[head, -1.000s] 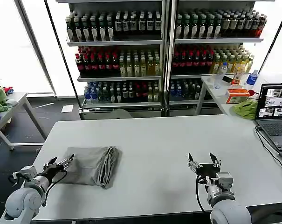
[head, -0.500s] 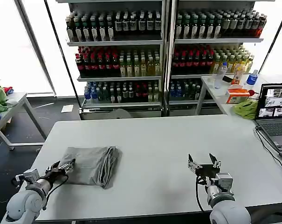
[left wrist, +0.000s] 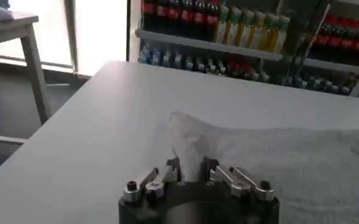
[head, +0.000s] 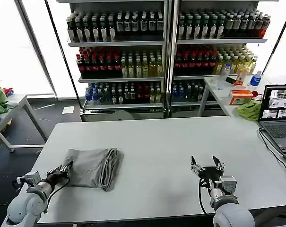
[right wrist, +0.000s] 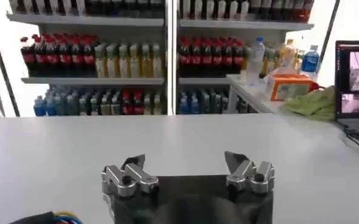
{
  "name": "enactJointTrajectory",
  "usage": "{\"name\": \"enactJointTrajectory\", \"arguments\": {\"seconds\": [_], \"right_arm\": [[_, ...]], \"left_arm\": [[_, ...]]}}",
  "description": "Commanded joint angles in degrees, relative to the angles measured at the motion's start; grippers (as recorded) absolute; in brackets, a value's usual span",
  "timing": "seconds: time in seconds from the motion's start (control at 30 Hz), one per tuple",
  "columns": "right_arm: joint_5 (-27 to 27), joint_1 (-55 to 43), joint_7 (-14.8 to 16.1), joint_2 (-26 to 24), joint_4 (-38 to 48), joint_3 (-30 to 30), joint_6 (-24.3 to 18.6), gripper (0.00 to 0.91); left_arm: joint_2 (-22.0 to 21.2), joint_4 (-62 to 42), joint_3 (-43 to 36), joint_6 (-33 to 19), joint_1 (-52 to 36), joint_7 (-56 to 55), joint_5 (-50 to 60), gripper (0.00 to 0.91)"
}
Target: Fold and organize the clothes.
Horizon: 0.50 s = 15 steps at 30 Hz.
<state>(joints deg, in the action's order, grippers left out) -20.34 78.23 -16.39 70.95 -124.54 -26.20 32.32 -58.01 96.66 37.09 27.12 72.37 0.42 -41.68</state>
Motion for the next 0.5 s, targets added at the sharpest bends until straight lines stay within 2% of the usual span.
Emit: {"name": "enactJointTrajectory", "arguments": {"seconds": [0.03, 0.27, 0.5], "right_arm": [[0.0, 0.1, 0.1, 0.0, -0.1, 0.1, 0.1, 0.907], [-0.2, -0.9, 0.4, -0.3, 0.5, 0.4, 0.3, 0.907], [-0.5, -2.3, 0.6, -0.2, 2.1, 1.1, 0.0, 0.907]], "left_arm": [[-0.5, 0.2, 0.7, -0.3, 0.7, -0.1, 0.9, 0.0], [2.1, 1.8, 6.3, -1.0, 0.9, -1.9, -0.9, 0.0], [8.4, -0.8, 15.7, -0.9, 1.2, -2.0, -3.8, 0.0]]}}
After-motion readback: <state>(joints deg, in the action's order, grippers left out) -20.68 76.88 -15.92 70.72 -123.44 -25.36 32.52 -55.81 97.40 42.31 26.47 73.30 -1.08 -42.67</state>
